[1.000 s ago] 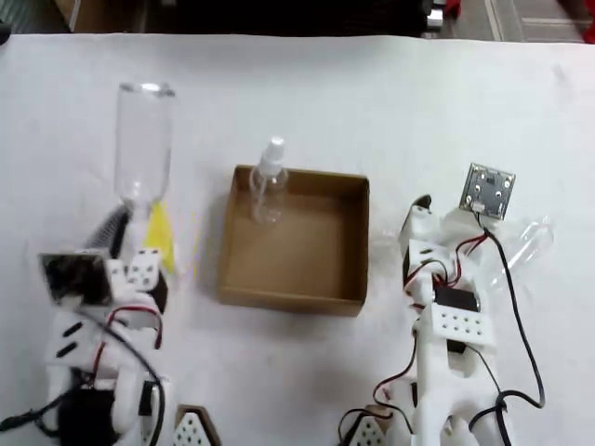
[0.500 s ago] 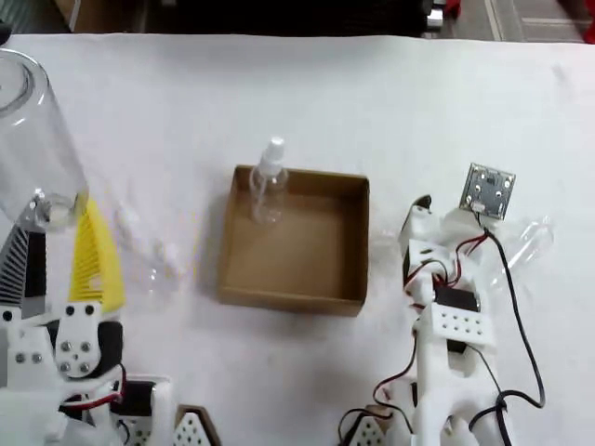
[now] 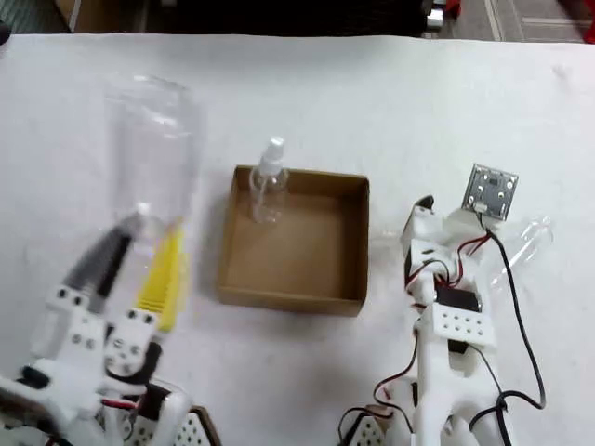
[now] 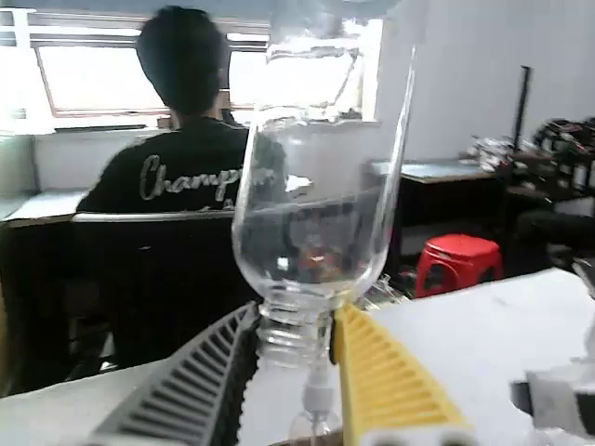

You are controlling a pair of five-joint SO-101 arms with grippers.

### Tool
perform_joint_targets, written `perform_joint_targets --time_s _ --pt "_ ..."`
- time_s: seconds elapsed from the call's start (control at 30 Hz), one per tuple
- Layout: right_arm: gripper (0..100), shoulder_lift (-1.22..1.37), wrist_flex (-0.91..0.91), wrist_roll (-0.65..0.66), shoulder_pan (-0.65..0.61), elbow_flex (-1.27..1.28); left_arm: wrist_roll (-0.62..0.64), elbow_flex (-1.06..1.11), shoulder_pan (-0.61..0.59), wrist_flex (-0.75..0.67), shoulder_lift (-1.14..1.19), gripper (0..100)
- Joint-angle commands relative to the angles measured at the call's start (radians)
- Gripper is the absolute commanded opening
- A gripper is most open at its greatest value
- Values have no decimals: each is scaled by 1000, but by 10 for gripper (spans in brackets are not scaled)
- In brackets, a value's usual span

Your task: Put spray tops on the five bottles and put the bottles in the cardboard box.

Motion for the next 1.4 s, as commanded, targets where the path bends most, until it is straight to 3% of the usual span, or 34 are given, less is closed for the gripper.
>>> perform_joint_targets --time_s 0.0,0.1,0.37,0.53,0.6,0.8,0.9,0.97,1.07,1.2,1.37 --pt "236 -16 -21 8 8 -23 -133 -49 248 52 12 76" --pt "236 -45 -16 8 33 -21 -150 -44 332 84 12 76" --pt "221 -122 8 14 51 -2 -150 -44 343 158 10 76" --pt "17 -200 65 15 73 0 -152 -48 344 235 10 76" --pt "33 -249 93 8 113 0 -157 -43 357 255 10 78" --pt "19 -498 266 6 186 0 -261 -43 516 321 10 76" --pt "16 -693 420 6 179 2 -264 -21 532 322 10 76" --pt "16 -851 526 6 179 2 -275 46 530 298 12 76" --pt "16 -1099 685 6 179 -9 -356 222 486 149 13 76" --pt "16 -1010 750 6 183 -104 -361 413 390 -72 13 76" --pt "16 -1070 753 6 179 -95 -362 466 317 -172 15 76"
